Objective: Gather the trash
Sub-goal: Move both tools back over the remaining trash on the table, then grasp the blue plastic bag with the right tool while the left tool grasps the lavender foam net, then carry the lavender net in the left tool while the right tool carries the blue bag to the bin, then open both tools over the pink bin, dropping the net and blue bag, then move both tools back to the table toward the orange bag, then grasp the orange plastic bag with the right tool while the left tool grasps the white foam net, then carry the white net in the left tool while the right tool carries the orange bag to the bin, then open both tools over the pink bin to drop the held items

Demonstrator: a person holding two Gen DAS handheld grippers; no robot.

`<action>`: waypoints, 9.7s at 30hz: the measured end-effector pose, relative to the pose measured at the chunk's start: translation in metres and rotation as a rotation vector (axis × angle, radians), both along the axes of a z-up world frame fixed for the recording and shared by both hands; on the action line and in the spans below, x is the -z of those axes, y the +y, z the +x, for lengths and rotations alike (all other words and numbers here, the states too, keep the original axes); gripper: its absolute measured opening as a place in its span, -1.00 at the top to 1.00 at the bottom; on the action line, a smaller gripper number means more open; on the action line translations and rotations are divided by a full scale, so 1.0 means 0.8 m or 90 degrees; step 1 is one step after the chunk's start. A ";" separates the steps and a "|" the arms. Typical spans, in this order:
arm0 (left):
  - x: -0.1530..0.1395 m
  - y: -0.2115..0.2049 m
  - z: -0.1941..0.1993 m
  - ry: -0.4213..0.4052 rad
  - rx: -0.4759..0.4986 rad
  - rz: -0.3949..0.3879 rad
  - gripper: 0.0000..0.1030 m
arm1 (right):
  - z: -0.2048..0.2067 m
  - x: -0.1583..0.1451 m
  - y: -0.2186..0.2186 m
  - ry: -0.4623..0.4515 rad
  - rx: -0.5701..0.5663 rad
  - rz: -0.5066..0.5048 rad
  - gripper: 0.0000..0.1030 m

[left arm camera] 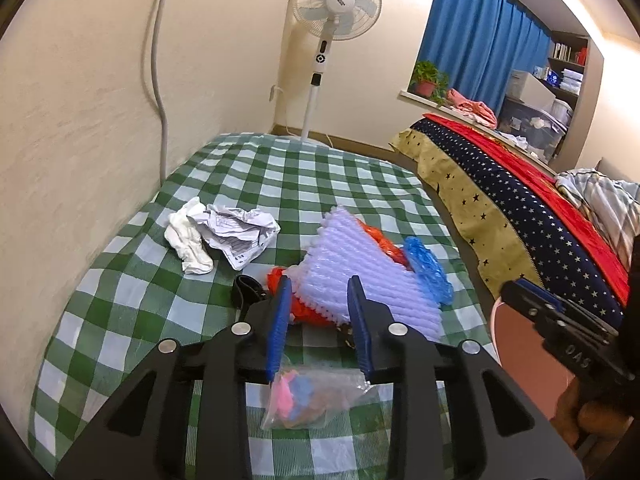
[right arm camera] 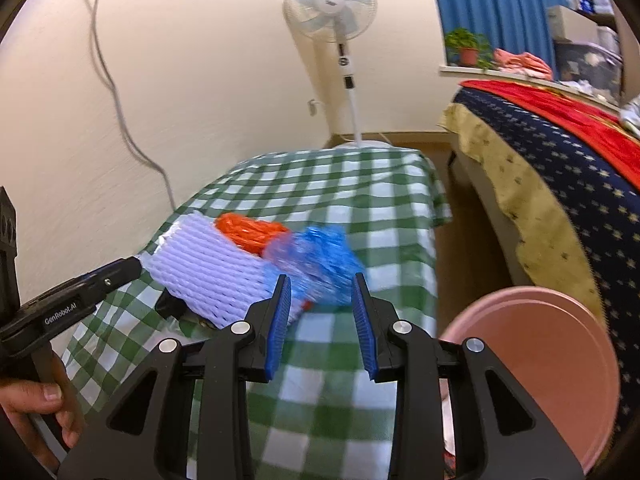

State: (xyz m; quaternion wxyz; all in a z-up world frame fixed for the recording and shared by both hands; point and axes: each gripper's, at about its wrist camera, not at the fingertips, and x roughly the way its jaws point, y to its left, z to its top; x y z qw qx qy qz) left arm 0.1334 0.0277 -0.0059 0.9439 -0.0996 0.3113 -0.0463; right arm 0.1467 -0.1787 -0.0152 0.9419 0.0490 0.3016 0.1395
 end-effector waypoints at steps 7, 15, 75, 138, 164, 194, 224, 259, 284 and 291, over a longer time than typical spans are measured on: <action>0.010 0.006 0.013 0.012 -0.006 -0.020 0.19 | 0.037 0.024 0.034 0.023 -0.038 -0.012 0.32; 0.024 0.011 0.032 0.032 -0.008 -0.048 0.19 | 0.059 0.040 0.051 0.049 -0.063 -0.018 0.29; -0.073 -0.133 -0.084 -0.121 0.195 -0.034 0.80 | -0.134 -0.101 -0.146 -0.036 0.170 -0.058 1.00; -0.013 -0.219 -0.047 -0.062 0.267 -0.042 0.32 | -0.129 -0.067 -0.202 -0.018 0.313 -0.066 -0.05; -0.014 -0.050 -0.008 -0.054 0.013 -0.031 0.36 | -0.032 -0.031 -0.068 -0.034 0.148 0.051 0.20; 0.066 0.000 0.073 0.047 -0.038 -0.080 0.36 | 0.104 0.084 0.020 0.143 0.024 0.123 0.41; -0.035 -0.017 -0.032 -0.074 -0.001 -0.035 0.81 | -0.033 -0.041 -0.009 0.003 0.073 0.022 0.85; -0.057 -0.078 -0.067 -0.087 0.075 -0.013 0.81 | -0.125 -0.087 -0.133 -0.041 0.209 0.035 1.00; -0.030 -0.184 -0.057 -0.085 0.248 -0.052 0.41 | -0.144 -0.095 -0.182 -0.068 0.274 0.048 0.43; -0.029 -0.154 -0.048 -0.071 0.199 -0.069 0.42 | -0.141 -0.089 -0.177 -0.061 0.268 0.038 0.41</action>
